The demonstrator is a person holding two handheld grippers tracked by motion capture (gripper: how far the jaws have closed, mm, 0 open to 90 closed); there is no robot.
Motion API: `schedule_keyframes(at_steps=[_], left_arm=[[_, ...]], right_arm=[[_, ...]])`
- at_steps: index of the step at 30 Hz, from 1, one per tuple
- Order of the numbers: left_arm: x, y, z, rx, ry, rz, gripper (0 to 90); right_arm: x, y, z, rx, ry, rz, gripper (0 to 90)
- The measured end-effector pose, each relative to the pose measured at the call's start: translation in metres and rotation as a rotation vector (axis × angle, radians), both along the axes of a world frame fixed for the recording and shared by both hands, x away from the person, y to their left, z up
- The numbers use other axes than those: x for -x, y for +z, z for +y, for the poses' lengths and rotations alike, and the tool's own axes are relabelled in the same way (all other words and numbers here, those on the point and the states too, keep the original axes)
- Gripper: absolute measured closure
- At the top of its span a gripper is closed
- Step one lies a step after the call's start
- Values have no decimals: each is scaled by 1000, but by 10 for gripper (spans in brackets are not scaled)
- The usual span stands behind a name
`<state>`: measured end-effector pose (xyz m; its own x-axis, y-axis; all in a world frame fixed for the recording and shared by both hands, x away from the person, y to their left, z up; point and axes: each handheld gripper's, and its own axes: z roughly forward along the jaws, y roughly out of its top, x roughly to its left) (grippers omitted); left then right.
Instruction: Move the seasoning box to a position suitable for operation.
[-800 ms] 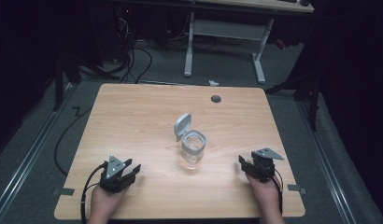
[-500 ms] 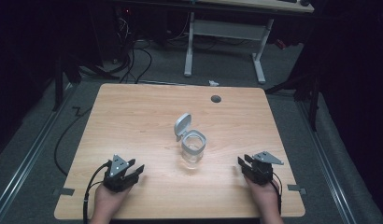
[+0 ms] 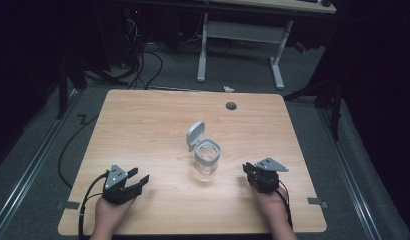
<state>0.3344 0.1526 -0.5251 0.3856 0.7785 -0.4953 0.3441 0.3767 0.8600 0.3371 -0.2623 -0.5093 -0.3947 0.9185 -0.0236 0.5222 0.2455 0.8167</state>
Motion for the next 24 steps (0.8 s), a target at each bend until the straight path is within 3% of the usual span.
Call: schedule_keyframes(at_steps=[5, 11, 23, 24], left_arm=[[0, 4, 5, 23, 20, -17, 445], [-4, 7, 0, 16, 15, -29, 439], [-5, 2, -10, 5, -20, 0, 445], [-5, 0, -11, -10, -25, 2, 445]], right_arm=[[-7, 7, 10, -1, 25, -4, 834], [-15, 14, 18, -23, 48, 0, 890], [-37, 13, 36, -35, 62, -10, 897], [-39, 13, 37, -36, 67, -17, 898]])
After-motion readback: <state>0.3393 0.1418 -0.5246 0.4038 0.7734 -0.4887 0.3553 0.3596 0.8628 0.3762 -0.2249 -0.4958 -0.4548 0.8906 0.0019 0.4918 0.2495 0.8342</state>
